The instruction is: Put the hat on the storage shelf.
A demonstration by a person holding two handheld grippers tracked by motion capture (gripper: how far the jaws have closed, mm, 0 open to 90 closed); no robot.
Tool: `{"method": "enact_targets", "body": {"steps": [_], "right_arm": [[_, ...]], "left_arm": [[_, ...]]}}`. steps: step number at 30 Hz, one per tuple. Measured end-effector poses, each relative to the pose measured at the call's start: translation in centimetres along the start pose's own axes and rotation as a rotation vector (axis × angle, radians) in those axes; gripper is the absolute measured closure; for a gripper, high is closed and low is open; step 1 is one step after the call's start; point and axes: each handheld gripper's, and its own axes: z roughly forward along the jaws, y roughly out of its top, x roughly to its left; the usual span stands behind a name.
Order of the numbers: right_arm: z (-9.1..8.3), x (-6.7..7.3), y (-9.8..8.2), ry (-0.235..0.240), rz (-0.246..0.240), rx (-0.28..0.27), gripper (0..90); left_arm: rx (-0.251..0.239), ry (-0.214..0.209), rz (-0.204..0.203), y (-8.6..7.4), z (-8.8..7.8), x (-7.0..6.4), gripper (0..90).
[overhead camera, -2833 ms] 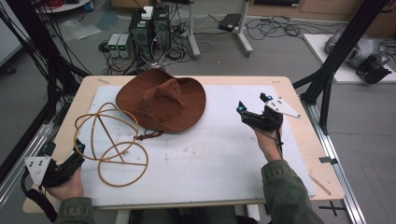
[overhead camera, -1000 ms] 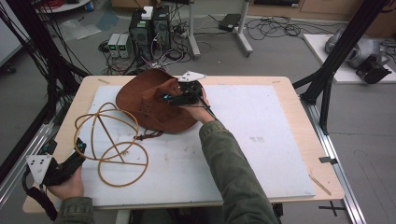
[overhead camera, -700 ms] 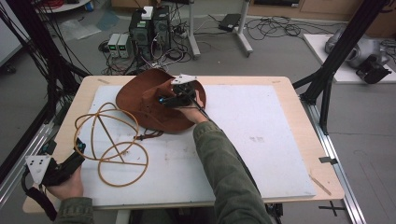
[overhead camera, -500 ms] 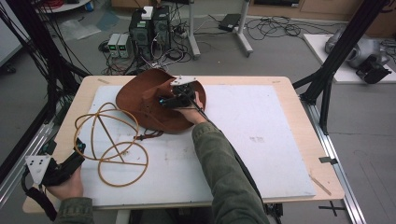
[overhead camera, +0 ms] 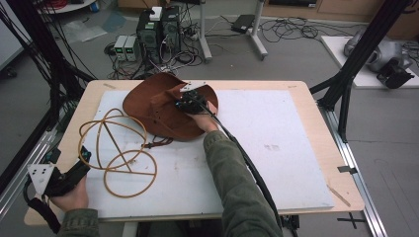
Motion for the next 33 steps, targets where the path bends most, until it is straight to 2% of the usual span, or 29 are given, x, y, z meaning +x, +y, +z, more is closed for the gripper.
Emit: {"method": "enact_targets", "body": {"steps": [3,14,17,33], "right_arm": [[-0.2,-0.3,0.0,0.017,0.014,0.003,88.0],[-0.5,-0.2,0.2,-0.001,0.042,-0.016,88.1],[-0.9,-0.3,0.3,0.003,0.069,-0.044,88.0],[-3.0,-0.4,0.6,-0.047,0.084,-0.138,87.9]], "left_arm": [[0.001,-0.004,0.001,0.0,0.1,0.0,18.7],[0.0,-0.006,0.001,-0.1,0.1,0.0,18.7],[0.0,-0.007,0.001,0.0,0.1,0.0,18.7],[0.001,-0.009,0.001,0.0,0.1,-0.1,18.8]]}}
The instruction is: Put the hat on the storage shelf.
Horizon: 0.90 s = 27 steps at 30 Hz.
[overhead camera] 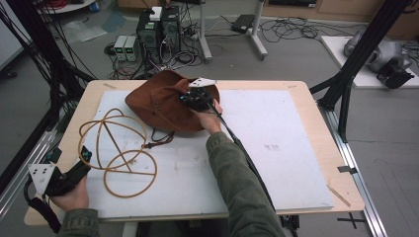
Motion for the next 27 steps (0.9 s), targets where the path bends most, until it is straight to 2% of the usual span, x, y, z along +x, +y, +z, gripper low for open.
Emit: {"method": "enact_targets", "body": {"steps": [8,15,27], "right_arm": [[-1.5,-0.3,0.9,0.006,0.015,-0.085,87.9],[-3.4,-0.6,2.0,0.02,0.024,-0.18,87.8],[-5.7,-1.0,3.2,0.038,0.047,-0.279,87.9]], "left_arm": [[-0.001,0.0,-0.001,0.0,0.0,0.0,18.7],[-0.002,0.0,0.0,0.0,0.0,-0.1,18.7],[-0.001,0.002,0.0,0.0,0.0,-0.1,18.7]]}}
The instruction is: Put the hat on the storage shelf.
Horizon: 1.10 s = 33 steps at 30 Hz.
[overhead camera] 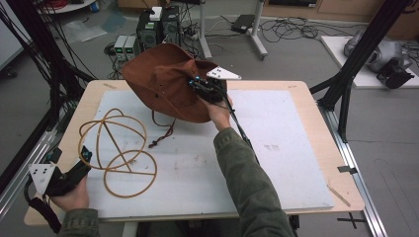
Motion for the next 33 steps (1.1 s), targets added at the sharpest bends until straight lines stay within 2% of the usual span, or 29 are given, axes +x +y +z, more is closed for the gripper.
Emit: {"method": "enact_targets", "body": {"steps": [7,8,15,20,25,33], "right_arm": [[-1.1,0.1,1.3,0.015,-0.004,-0.054,87.8],[-1.5,0.2,1.7,0.02,0.002,-0.076,87.8],[-2.8,0.4,3.0,0.036,0.014,-0.14,87.8],[-3.7,0.6,3.8,0.046,0.014,-0.172,87.7],[-3.9,0.9,4.1,0.056,0.013,-0.179,87.7],[-4.5,1.7,4.9,0.097,0.033,-0.219,87.7]], "left_arm": [[0.001,-0.002,0.0,0.0,0.0,0.0,18.7],[-0.002,-0.001,0.0,0.0,0.0,0.0,18.8],[-0.001,-0.001,-0.001,0.0,0.0,0.0,18.8],[-0.003,0.0,-0.002,0.0,0.0,-0.1,18.7],[-0.002,0.0,-0.004,0.0,0.0,-0.1,18.8],[-0.001,-0.001,-0.006,0.0,0.0,-0.1,18.8]]}}
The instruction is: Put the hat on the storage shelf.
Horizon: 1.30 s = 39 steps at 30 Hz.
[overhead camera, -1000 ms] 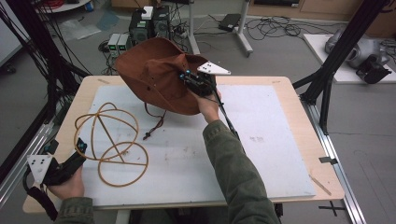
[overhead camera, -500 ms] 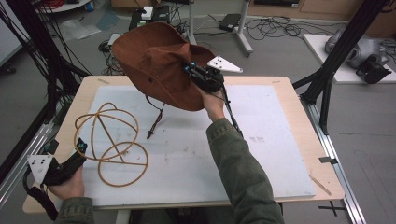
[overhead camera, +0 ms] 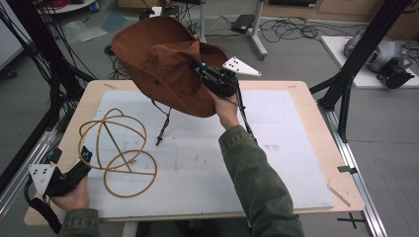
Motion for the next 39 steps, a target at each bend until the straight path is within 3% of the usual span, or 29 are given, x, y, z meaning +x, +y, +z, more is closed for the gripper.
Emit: {"method": "enact_targets", "body": {"steps": [5,8,12,15,24,30,39], "right_arm": [[-0.1,1.1,0.6,0.035,0.003,-0.018,87.8],[0.0,2.1,1.1,0.077,0.032,-0.034,87.8],[0.3,3.2,1.5,0.118,0.03,-0.048,87.8],[0.7,4.6,1.8,0.175,0.025,-0.035,87.7],[1.6,7.4,1.9,0.28,0.037,-0.024,87.7],[2.2,10.4,1.9,0.386,0.014,-0.004,87.7],[2.7,12.7,1.6,0.472,0.002,0.021,87.6]], "left_arm": [[0.002,0.0,0.002,0.0,0.0,0.0,18.8],[0.002,0.001,0.001,0.0,0.0,0.0,18.8],[0.001,0.002,0.001,0.0,0.0,0.0,18.8],[0.003,0.003,0.003,-0.1,0.0,0.1,18.8],[0.004,0.002,0.002,-0.1,0.0,0.1,18.8],[0.005,0.003,0.001,-0.1,0.0,0.2,18.8],[0.004,0.005,-0.004,-0.1,0.0,0.3,18.8]]}}
